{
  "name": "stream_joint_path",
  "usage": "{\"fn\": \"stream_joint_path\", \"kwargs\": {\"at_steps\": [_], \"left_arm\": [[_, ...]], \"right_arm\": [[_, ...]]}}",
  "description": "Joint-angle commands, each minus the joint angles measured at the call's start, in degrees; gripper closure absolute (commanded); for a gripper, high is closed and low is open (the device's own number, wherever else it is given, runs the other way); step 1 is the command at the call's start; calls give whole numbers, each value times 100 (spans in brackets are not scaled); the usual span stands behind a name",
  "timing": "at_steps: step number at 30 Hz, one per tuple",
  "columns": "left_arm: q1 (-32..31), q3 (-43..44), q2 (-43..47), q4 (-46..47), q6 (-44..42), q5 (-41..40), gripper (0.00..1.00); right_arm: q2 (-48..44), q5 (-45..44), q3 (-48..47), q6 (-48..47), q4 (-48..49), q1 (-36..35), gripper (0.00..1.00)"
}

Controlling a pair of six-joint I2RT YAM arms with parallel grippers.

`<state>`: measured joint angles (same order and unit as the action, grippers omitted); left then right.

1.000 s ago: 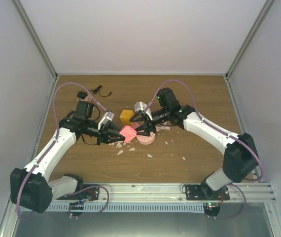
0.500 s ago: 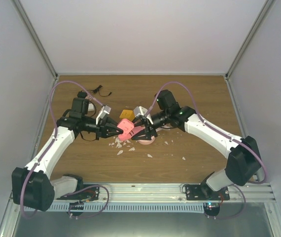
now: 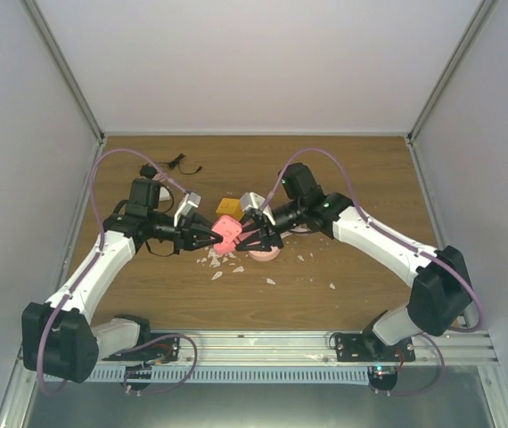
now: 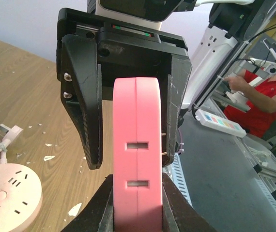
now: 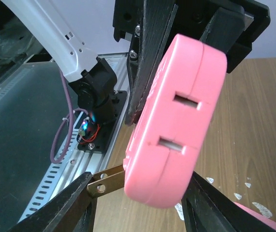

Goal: Pull the plug off the socket

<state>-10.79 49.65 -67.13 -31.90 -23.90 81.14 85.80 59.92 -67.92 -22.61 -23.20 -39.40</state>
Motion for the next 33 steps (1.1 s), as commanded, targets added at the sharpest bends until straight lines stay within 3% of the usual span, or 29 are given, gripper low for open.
{"fn": "stream_joint_path", "kwargs": {"at_steps": [1, 21, 26, 33], "left_arm": [[-96, -145, 168, 198, 16, 17, 100], [-652, -348, 533, -98, -519, -345, 100], [-793, -336, 525, -233, -652, -313, 100], [-908, -280, 426, -344, -756, -283, 100]], "right_arm": [[20, -84, -230, 221, 240, -15, 52], [245, -687, -271, 859, 658, 174, 77], [305, -726, -350, 960, 703, 237, 78], [315, -871, -429, 953, 713, 240, 67]]}}
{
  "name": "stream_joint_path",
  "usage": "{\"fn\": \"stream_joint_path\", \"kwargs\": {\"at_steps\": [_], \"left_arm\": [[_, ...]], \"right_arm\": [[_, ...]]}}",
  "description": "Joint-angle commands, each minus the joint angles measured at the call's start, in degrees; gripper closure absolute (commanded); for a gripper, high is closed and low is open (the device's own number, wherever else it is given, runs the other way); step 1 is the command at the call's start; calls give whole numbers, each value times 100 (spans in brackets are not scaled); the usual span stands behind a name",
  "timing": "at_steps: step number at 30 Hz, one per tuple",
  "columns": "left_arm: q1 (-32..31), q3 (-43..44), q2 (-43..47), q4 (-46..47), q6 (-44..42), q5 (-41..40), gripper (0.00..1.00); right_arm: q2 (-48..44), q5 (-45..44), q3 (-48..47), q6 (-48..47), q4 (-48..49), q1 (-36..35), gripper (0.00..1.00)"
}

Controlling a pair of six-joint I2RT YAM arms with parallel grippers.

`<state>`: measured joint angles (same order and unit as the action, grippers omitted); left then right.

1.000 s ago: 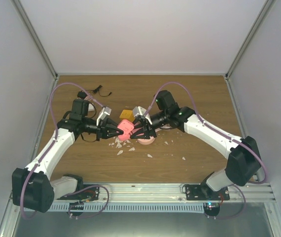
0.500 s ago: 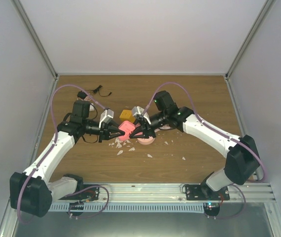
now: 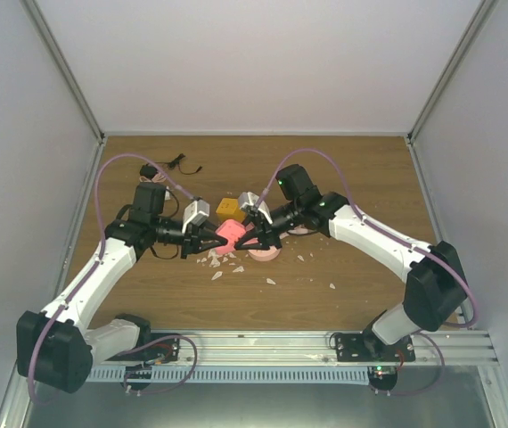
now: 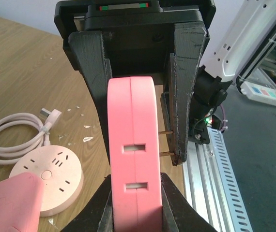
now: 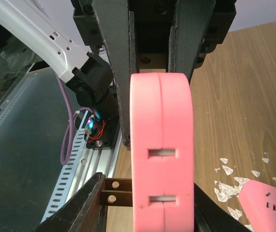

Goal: Pull the plug off the socket

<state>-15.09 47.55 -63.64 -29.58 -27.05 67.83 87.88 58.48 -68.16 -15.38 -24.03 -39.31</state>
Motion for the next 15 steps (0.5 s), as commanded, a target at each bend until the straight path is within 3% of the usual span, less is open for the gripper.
{"fn": "stream_joint_path", "kwargs": {"at_steps": [1, 12, 15], "left_arm": [[-482, -63, 53, -579, -438, 1040, 100], [-459, 17, -186, -533, -313, 1138, 100], [-383, 18, -213, -486, -237, 1143, 100]], "right_arm": [[100, -737, -422, 206, 776, 231, 65], [-91, -1109, -452, -149, 667, 231, 50], [-167, -1078, -509, -333, 495, 235, 43]]}}
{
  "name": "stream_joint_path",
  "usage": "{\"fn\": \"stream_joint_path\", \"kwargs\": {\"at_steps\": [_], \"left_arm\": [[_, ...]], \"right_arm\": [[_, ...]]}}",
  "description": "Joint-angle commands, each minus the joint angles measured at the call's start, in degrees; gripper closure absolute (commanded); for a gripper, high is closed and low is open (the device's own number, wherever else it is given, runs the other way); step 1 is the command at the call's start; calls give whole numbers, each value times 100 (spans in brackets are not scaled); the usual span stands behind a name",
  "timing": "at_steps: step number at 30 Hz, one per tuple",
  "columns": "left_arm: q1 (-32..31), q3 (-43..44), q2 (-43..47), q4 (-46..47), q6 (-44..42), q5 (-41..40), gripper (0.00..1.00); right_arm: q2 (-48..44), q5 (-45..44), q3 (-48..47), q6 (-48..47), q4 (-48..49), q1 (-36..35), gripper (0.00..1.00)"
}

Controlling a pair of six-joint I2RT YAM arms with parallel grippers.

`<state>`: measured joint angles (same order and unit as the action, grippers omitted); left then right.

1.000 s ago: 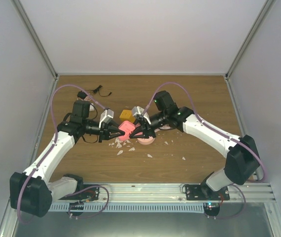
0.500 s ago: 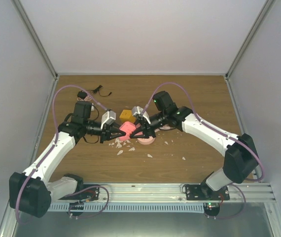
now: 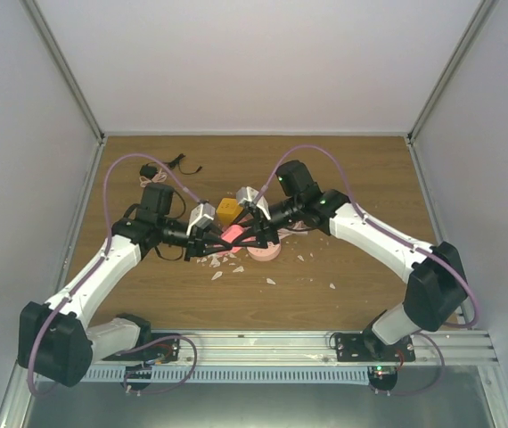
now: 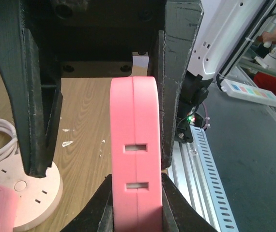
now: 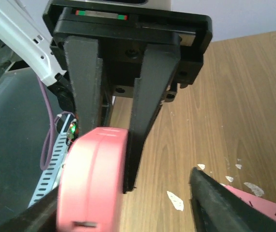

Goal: Pull the plug off the socket

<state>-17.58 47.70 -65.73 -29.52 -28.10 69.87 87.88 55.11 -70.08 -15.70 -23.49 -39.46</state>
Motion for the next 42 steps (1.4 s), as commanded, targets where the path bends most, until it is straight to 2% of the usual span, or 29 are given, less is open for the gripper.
{"fn": "stream_joint_path", "kwargs": {"at_steps": [1, 5, 11, 22, 33, 39, 42], "left_arm": [[-79, -5, -21, -441, -88, 961, 100], [268, -15, -126, -292, 93, 1213, 100], [448, 13, -247, -269, 132, 1299, 100], [447, -41, -202, -250, 163, 1294, 100], [425, -110, -45, -252, 173, 1202, 100], [397, -125, -14, -229, 160, 1094, 100], [395, -170, 35, -46, 316, 713, 100]], "right_arm": [[-200, -660, -347, -404, 331, 247, 38], [-301, -257, -409, -813, -85, 246, 27], [-376, 38, -333, -1052, -378, 233, 23], [-213, -608, -157, -857, -87, -12, 27], [273, -1943, -639, -363, 229, -13, 35], [490, -2292, -1014, -261, 152, -16, 36], [557, -2259, -1315, -287, 20, 6, 35]]}}
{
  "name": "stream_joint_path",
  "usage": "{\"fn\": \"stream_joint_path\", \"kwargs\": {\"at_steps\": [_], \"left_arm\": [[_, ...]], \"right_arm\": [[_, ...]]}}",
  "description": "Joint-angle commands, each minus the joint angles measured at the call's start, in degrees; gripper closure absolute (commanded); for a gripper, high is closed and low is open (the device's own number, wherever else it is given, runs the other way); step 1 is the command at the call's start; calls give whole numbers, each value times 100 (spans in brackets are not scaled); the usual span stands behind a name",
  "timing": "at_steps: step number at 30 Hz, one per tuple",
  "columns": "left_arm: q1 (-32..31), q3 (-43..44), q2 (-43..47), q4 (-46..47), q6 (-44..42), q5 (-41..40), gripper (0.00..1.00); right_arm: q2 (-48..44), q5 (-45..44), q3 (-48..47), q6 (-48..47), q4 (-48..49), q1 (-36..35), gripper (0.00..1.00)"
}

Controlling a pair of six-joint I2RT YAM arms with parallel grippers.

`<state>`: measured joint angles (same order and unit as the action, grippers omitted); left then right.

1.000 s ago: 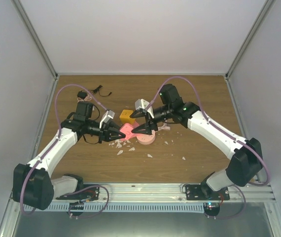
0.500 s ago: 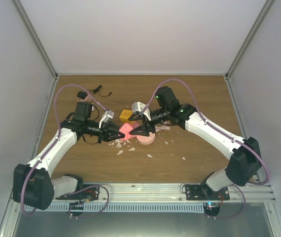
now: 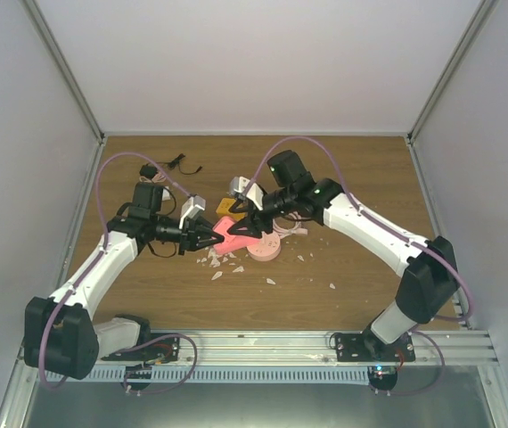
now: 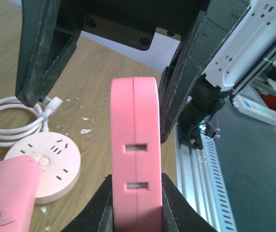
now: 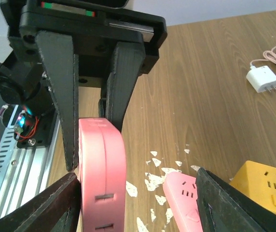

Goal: Pull the plug off the socket

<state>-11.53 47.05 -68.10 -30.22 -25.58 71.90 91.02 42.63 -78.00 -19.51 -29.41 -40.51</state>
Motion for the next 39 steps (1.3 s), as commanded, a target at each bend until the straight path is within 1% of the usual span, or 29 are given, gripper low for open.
{"fn": "stream_joint_path", "kwargs": {"at_steps": [1, 3, 6, 9, 12, 13, 16, 19, 22, 25, 28, 31, 33, 39], "left_arm": [[-197, -123, 295, 106, 130, 342, 100], [-114, -144, 336, 263, 231, 31, 100], [41, -190, 435, 526, 428, -500, 100], [156, -156, 476, 662, 477, -1149, 100], [334, -31, 399, 644, 400, -1917, 100], [432, 2, 349, 613, 334, -2114, 100], [914, 56, 197, 608, 121, -2474, 100], [1519, 119, 62, 570, -257, -2806, 100], [1850, 112, -17, 628, -638, -3433, 100], [2101, 100, -92, 727, -1051, -4022, 99], [2296, 22, -203, 975, -1414, -4658, 98], [2391, -126, -354, 1381, -1767, -5505, 98], [2452, -240, -461, 1643, -2011, -5915, 98], [2522, -439, -955, 2212, -2522, -6676, 97]], "right_arm": [[230, -966, -606, 82, 584, 125, 34], [174, -802, -744, 17, 543, 152, 31], [90, -714, -910, -180, 397, 161, 23], [6, -939, -972, -301, 325, 169, 15], [-99, -1314, -955, -412, 322, 185, 2], [-128, -1451, -951, -452, 329, 184, 1], [-197, -1782, -889, -609, 340, 214, 0], [-397, -2215, -577, -579, 643, 232, 0], [-619, -2728, -279, -469, 966, 236, 0], [-749, -2960, -58, -543, 1006, 278, 0], [-773, -2846, 73, -562, 902, 354, 0], [-811, -2630, 223, -612, 791, 375, 0], [-824, -2514, 315, -608, 727, 377, 0], [-830, -2295, 521, -499, 599, 412, 0]]}}
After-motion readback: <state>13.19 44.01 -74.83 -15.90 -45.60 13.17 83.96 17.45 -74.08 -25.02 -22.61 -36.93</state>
